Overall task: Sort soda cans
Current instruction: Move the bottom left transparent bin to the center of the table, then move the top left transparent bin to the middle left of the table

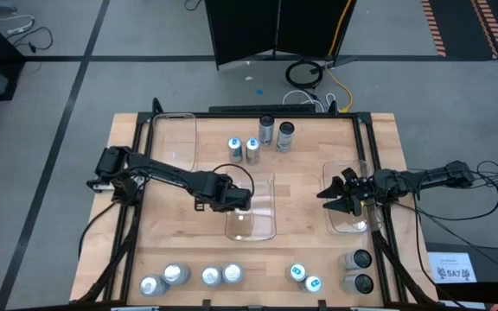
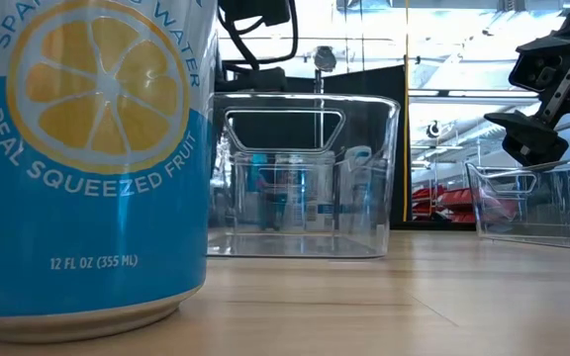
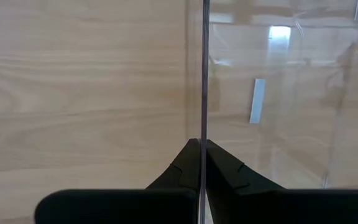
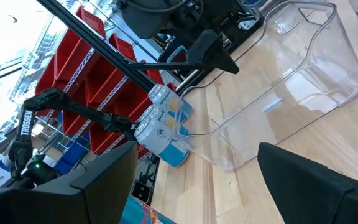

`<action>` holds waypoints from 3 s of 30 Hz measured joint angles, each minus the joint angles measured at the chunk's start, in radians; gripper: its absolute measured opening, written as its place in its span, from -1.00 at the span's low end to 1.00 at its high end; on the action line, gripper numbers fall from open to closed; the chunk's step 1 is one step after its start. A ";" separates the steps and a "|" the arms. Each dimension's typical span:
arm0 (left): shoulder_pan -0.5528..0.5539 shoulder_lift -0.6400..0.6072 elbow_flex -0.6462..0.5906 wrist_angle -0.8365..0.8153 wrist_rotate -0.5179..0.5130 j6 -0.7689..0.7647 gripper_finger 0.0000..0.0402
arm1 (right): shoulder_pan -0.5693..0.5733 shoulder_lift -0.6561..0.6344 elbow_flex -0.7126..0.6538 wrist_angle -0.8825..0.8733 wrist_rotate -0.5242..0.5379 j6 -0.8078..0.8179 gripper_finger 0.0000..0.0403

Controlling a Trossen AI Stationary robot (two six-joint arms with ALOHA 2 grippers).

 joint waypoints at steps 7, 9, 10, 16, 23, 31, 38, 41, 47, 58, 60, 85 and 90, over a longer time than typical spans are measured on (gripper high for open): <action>0.002 0.002 -0.001 0.008 -0.026 0.005 -0.92 | 0.000 0.000 0.000 0.000 0.000 0.000 0.61; 0.002 0.002 -0.001 0.008 -0.040 0.005 -0.92 | 0.000 0.000 0.000 0.000 0.000 0.000 0.61; 0.002 0.002 -0.002 0.008 -0.050 0.005 -0.92 | 0.000 0.000 0.000 0.000 0.000 0.000 0.61; 0.002 0.002 -0.002 0.012 -0.069 0.005 -0.92 | 0.000 0.000 0.000 0.000 0.000 0.000 0.61; 0.002 0.003 -0.003 0.013 -0.097 0.007 -0.84 | 0.000 0.000 0.000 0.000 0.000 0.000 0.61; 0.003 0.003 -0.004 0.092 -0.097 0.058 -0.55 | 0.000 0.000 0.000 0.000 0.000 0.000 0.61; 0.003 0.003 -0.004 0.097 -0.095 0.059 -0.45 | 0.000 0.000 0.000 0.000 0.000 0.000 0.61; 0.002 -0.003 -0.004 0.085 -0.087 0.059 -0.44 | 0.000 0.000 0.000 0.000 0.000 0.000 0.61; 0.002 -0.044 -0.003 0.047 -0.084 0.089 -0.44 | 0.000 0.000 0.000 0.000 0.000 0.000 0.61; 0.002 -0.174 -0.003 -0.022 -0.134 0.339 -0.44 | 0.000 0.002 0.000 -0.004 0.000 0.000 0.61; 0.002 -0.192 -0.003 -0.021 -0.162 0.412 -0.44 | 0.000 0.002 0.000 -0.004 0.000 0.000 0.61; 0.019 -0.239 -0.009 -0.634 -0.587 0.561 -0.44 | 0.000 0.003 0.000 -0.006 0.000 0.000 0.61; 0.097 -0.332 -0.057 -0.637 -0.614 0.602 -0.44 | 0.000 0.003 0.000 -0.005 0.000 0.000 0.61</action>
